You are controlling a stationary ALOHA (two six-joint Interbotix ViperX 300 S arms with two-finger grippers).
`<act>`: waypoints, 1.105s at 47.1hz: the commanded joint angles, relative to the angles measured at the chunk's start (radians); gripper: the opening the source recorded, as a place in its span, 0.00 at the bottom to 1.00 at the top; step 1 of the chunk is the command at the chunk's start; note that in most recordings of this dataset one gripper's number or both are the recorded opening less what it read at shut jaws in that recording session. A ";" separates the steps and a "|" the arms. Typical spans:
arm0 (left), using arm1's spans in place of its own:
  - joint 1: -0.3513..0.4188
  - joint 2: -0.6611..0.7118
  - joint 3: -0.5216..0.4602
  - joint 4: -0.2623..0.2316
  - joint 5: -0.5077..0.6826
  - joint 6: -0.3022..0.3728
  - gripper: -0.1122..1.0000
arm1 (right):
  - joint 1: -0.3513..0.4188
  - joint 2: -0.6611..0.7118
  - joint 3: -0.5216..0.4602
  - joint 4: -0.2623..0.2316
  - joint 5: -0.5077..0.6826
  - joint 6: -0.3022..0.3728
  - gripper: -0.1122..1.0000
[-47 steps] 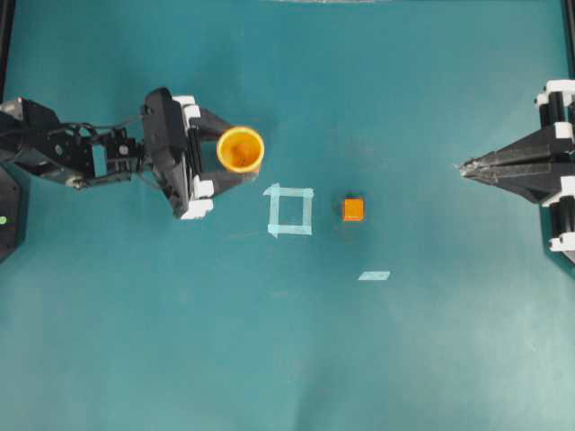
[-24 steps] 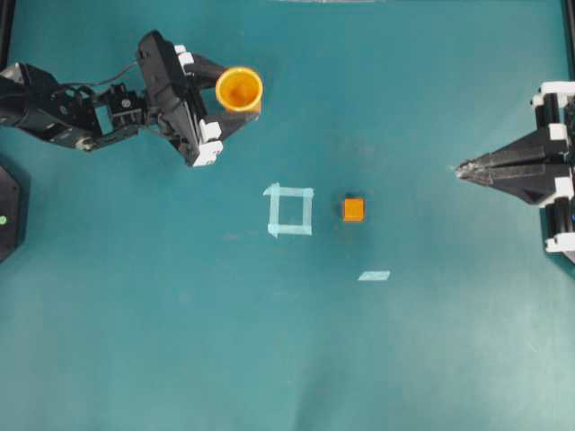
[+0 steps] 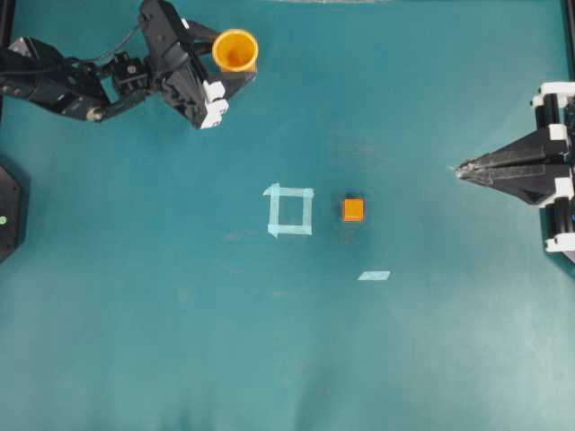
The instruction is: Move the cup backward with left arm.
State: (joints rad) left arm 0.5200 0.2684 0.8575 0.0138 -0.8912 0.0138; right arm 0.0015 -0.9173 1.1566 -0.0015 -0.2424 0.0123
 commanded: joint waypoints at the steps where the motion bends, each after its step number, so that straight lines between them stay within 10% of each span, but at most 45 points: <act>1: 0.017 -0.008 -0.029 0.003 -0.005 0.002 0.66 | 0.002 0.005 -0.023 -0.002 -0.008 0.002 0.10; 52: 0.083 0.035 -0.075 0.003 0.034 0.002 0.66 | 0.000 0.000 -0.025 -0.002 -0.003 0.003 0.10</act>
State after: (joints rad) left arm 0.5998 0.3175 0.7931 0.0153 -0.8544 0.0138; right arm 0.0031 -0.9204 1.1566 -0.0015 -0.2424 0.0138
